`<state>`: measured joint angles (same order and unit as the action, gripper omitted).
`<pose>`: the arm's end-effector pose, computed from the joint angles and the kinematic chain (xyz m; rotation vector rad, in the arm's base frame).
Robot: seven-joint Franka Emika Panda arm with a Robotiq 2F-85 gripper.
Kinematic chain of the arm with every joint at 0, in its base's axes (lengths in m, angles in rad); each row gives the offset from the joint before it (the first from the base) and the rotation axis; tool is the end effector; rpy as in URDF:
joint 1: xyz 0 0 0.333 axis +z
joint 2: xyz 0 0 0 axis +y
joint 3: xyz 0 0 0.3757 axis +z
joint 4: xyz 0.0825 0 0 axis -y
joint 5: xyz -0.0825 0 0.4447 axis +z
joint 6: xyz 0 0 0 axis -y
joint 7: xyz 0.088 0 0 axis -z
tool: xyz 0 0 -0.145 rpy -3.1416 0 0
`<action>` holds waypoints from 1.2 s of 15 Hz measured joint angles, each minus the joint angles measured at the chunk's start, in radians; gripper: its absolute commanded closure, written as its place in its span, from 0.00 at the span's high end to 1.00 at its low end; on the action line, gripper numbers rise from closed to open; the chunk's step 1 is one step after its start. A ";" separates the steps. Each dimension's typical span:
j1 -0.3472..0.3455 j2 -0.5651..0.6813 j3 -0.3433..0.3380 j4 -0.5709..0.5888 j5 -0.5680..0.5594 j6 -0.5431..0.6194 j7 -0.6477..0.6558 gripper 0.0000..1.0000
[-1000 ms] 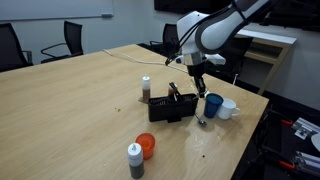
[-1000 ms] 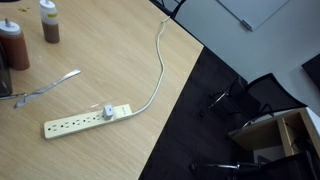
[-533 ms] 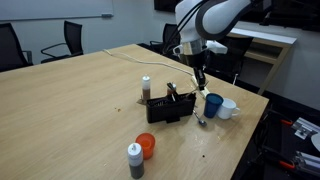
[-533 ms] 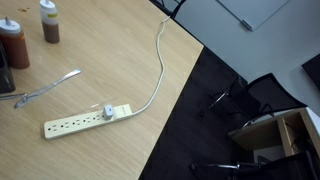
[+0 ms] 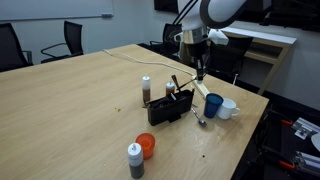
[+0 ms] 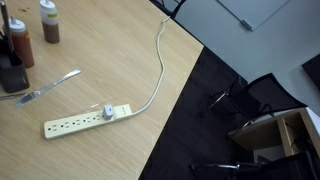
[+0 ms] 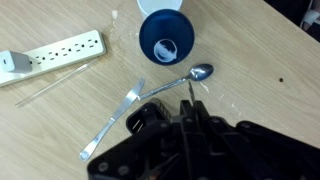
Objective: Take the fork from the rack and put it on the table
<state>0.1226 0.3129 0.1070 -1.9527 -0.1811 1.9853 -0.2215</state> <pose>0.6217 0.1257 0.2818 2.8799 0.8076 -0.4157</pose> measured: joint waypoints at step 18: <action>0.056 -0.198 0.119 -0.221 0.397 -0.044 -0.238 0.02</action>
<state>0.1790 0.1147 0.2261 -2.1741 0.2155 1.9416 -0.4592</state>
